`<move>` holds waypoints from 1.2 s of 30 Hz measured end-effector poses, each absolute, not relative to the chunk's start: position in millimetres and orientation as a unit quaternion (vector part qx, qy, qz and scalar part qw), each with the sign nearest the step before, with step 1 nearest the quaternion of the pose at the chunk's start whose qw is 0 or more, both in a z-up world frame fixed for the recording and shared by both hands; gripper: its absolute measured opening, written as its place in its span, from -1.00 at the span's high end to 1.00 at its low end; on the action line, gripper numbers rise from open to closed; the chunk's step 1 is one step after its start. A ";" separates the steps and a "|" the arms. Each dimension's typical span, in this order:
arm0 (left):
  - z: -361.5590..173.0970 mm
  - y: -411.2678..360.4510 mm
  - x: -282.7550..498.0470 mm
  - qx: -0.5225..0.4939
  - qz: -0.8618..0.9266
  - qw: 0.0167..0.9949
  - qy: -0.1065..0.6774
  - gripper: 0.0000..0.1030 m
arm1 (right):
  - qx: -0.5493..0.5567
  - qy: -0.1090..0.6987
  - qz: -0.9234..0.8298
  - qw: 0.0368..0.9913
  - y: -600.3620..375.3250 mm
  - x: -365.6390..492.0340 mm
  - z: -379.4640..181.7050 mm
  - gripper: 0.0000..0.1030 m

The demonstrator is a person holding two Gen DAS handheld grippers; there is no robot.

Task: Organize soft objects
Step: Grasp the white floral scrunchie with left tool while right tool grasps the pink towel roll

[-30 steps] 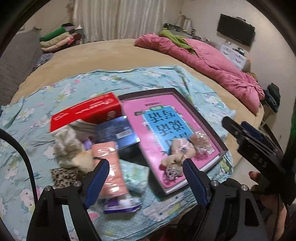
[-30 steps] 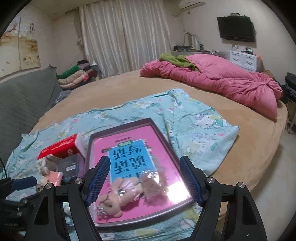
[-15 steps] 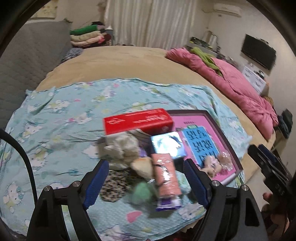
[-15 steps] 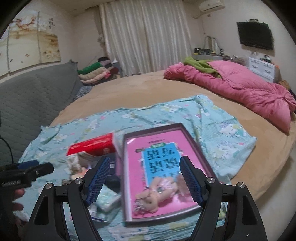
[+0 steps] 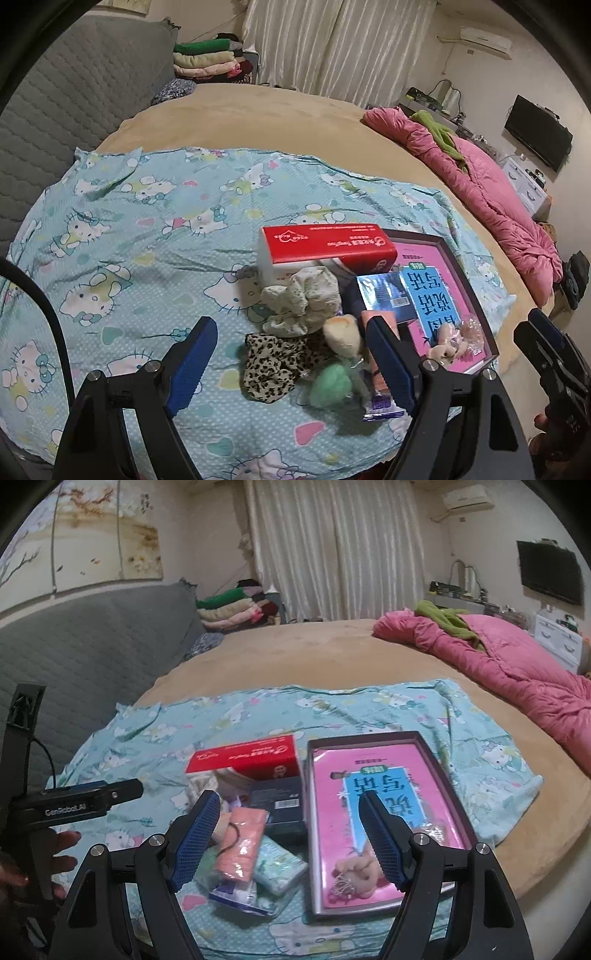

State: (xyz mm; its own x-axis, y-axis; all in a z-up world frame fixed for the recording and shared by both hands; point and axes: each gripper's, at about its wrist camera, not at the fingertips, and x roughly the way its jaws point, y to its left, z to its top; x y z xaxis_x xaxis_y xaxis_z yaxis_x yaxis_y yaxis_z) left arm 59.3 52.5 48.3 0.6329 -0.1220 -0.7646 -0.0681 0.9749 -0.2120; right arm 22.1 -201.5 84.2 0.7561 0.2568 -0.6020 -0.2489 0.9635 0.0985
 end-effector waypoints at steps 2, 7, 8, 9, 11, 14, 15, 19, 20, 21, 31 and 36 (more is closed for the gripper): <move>43.1 56.1 60.3 -0.116 -0.016 0.895 0.431 -0.60 | 0.000 0.325 0.141 0.935 -194.4 22.6 81.1 -0.53; 28.4 63.4 63.8 -0.123 -0.018 0.890 0.438 -0.60 | -0.013 0.338 0.152 0.929 -183.0 25.7 69.1 -0.53; 26.1 64.5 64.9 -0.124 -0.018 0.890 0.439 -0.60 | -0.016 0.342 0.155 0.927 -180.7 26.6 66.2 -0.53; 23.7 65.5 65.9 -0.125 -0.018 0.890 0.439 -0.60 | -0.020 0.347 0.156 0.925 -177.6 27.9 62.4 -0.53; 17.6 67.9 69.2 -0.130 -0.020 0.888 0.441 -0.60 | -0.025 0.352 0.157 0.922 -173.9 29.9 56.6 -0.53; 9.2 70.9 74.3 -0.134 -0.021 0.886 0.444 -0.60 | -0.032 0.365 0.162 0.917 -167.1 33.3 45.0 -0.53; 6.1 71.8 76.3 -0.135 -0.022 0.885 0.445 -0.60 | -0.034 0.372 0.163 0.913 -164.0 35.5 39.6 -0.53; -1.6 73.4 83.2 -0.135 -0.024 0.886 0.444 -0.60 | -0.045 0.390 0.169 0.904 -152.9 43.9 22.6 -0.53; -4.0 73.9 85.6 -0.133 -0.024 0.887 0.442 -0.60 | -0.046 0.394 0.170 0.902 -151.0 46.3 19.0 -0.53; -6.0 74.6 87.5 -0.133 -0.024 0.887 0.441 -0.60 | -0.047 0.400 0.170 0.899 -148.4 49.7 14.8 -0.53; -39.0 78.9 113.8 -0.148 -0.046 0.879 0.452 -0.60 | -0.045 0.434 0.172 0.883 -129.0 73.9 -16.0 -0.53; -51.1 84.4 124.4 -0.159 -0.052 0.874 0.457 -0.60 | -0.048 0.438 0.176 0.880 -121.1 79.7 -24.2 -0.49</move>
